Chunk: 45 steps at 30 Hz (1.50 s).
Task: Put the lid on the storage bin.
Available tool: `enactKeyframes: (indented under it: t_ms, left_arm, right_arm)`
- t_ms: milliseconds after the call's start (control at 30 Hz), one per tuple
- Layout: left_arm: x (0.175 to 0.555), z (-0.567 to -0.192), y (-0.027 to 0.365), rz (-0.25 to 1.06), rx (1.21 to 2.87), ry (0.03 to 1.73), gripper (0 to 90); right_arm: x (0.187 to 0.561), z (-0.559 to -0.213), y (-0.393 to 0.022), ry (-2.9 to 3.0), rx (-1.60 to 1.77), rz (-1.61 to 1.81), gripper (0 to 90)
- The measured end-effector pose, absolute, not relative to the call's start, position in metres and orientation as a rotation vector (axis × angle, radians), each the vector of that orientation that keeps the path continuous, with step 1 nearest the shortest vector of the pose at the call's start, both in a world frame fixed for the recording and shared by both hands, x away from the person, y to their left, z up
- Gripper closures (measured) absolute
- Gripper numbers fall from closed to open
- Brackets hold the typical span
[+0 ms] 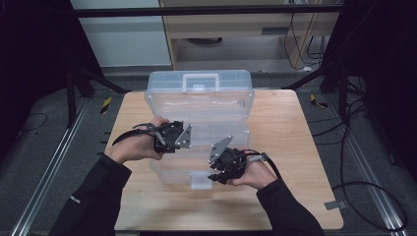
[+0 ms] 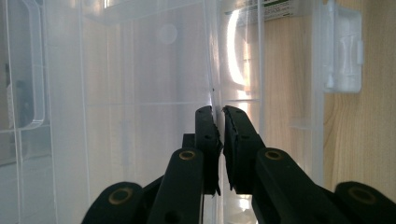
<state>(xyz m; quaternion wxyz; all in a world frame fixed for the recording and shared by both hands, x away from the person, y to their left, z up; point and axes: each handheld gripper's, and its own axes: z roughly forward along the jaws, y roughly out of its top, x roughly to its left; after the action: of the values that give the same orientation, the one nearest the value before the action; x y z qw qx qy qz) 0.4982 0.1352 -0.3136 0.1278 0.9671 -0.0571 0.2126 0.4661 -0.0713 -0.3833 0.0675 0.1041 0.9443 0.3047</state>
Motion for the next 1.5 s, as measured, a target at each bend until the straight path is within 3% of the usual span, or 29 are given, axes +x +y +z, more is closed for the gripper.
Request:
enactKeyframes:
  t_ms: [333,633,1100,1500]
  left_arm:
    - [0.497,-0.316,0.135,0.608,2.8,-0.164,83.4]
    - [0.496,-0.317,0.136,0.598,2.798,-0.162,83.0]
    - [0.496,-0.318,0.137,0.586,2.79,-0.163,82.3]
    - [0.495,-0.321,0.138,0.572,2.782,-0.167,81.9]
  right_arm:
    - [0.451,-0.367,-0.121,2.668,0.443,1.187,81.1]
    - [0.455,-0.351,-0.148,2.462,0.597,1.435,89.4]
    - [0.499,-0.345,-0.187,2.055,1.009,1.493,90.0]
    - [0.51,-0.348,-0.193,2.014,1.072,1.503,90.0]
